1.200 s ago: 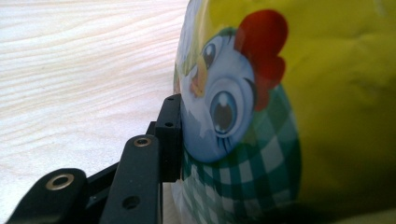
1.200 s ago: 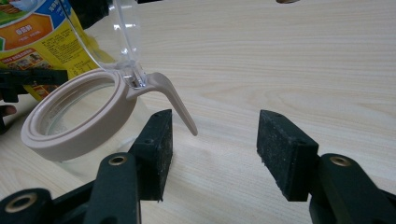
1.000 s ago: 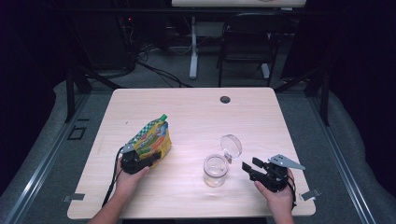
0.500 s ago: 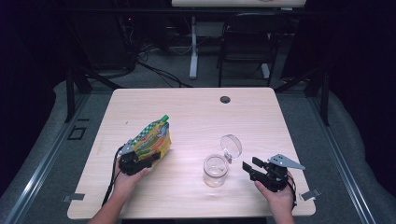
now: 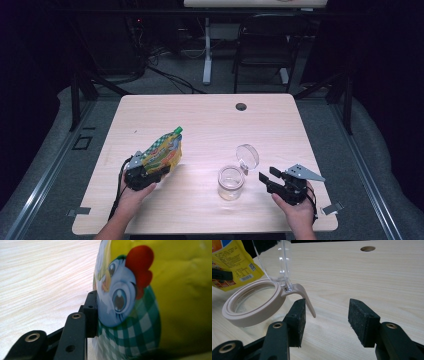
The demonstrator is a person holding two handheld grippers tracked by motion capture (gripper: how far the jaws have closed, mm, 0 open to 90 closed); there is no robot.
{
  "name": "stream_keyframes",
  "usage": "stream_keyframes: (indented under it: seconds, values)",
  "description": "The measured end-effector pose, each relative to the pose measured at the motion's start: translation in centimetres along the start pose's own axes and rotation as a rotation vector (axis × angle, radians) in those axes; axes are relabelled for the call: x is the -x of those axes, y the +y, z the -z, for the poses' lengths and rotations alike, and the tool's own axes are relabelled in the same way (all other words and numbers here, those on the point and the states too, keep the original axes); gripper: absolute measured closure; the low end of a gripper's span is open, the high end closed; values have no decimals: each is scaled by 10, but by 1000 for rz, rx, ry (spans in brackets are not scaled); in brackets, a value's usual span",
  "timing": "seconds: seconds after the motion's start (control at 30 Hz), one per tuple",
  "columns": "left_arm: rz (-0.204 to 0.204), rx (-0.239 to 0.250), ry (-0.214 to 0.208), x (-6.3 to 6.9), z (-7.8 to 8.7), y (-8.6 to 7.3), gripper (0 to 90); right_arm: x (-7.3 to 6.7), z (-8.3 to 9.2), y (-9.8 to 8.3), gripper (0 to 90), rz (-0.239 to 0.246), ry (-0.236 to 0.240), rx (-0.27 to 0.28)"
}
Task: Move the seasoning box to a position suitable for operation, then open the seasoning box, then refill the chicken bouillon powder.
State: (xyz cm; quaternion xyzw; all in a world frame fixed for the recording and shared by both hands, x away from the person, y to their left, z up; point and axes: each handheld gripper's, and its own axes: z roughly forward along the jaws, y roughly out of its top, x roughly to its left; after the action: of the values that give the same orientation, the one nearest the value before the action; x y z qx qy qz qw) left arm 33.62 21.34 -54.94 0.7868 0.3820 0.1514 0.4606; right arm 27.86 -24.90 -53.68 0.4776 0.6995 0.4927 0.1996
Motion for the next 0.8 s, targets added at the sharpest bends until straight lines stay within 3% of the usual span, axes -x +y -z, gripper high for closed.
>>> stream_keyframes:
  seconds: [0.27,0.8]
  values:
    - [-40,-5,15,8,8,6,630,-4,0,1,467,49,-17,13]
    - [-139,-14,81,21,16,11,631,-5,-1,0,477,34,3,19]
